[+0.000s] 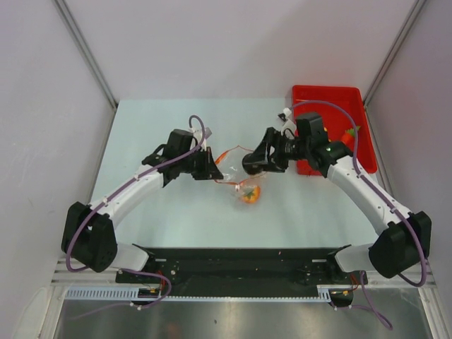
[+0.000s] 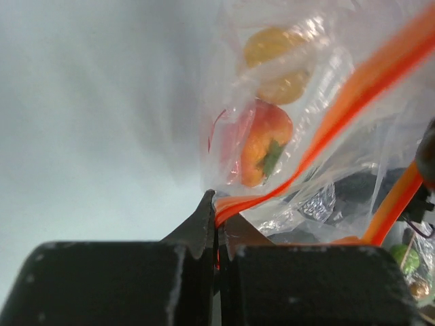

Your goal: Open the zip-top bag and remove the fake food

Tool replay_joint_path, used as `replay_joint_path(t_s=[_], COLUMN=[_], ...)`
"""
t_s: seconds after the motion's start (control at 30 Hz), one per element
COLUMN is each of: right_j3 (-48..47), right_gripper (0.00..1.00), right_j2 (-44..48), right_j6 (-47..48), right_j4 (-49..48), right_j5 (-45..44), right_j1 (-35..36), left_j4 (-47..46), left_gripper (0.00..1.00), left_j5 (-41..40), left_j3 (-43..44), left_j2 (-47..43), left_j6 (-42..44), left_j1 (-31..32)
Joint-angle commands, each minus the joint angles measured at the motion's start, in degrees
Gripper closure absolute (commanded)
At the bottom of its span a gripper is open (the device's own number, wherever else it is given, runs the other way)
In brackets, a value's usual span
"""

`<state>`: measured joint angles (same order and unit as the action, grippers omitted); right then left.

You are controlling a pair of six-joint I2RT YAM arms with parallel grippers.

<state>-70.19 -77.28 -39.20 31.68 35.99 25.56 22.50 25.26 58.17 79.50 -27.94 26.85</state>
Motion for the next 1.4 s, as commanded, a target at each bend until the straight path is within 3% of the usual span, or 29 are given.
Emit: replay_joint_path(t_s=[0.0, 0.27, 0.47, 0.73, 0.87, 1.1, 1.17, 1.37], right_j3=[-0.6, 3.4, 6.1, 4.8, 4.0, 3.2, 2.1, -1.0], right_gripper=[0.69, 0.52, 0.40, 0.17, 0.16, 0.23, 0.22, 0.13], right_j2=[-1.8, -9.5, -12.5, -14.7, -16.4, -14.5, -13.6, -11.3], right_j6=[-8.9, -3.9, -2.5, -3.2, -3.3, -0.3, 4.3, 9.1], right_j4=[-15.3, -9.6, -12.3, -13.3, -13.1, -7.4, -5.0, -4.7], right_j5=[8.6, 9.5, 10.2, 9.9, 10.2, 3.7, -1.2, -6.8], right_j1=[-2.5, 1.4, 7.0, 8.6, 8.9, 8.5, 8.1, 7.1], left_j4=[-5.0, -5.2, -6.4, -5.6, -5.4, -2.1, -0.4, 0.4], left_gripper=[1.00, 1.00, 1.00, 1.00, 1.00, 1.00, 1.00, 1.00], left_j5=[7.4, 12.5, 13.9, 14.4, 14.2, 9.2, 4.8, 3.9], left_j3=[0.9, 1.7, 1.1, 1.5, 1.4, 1.9, 2.6, 2.9], left_j2=[-2.4, 1.1, 5.0, 5.0, 4.6, 3.1, 3.1, 3.6], left_j6=[1.8, 1.7, -0.2, -0.3, -0.4, 0.7, 1.3, 0.1], left_j1=[0.0, 1.1, 3.4, 4.5, 4.9, 4.9, 4.6, 2.2])
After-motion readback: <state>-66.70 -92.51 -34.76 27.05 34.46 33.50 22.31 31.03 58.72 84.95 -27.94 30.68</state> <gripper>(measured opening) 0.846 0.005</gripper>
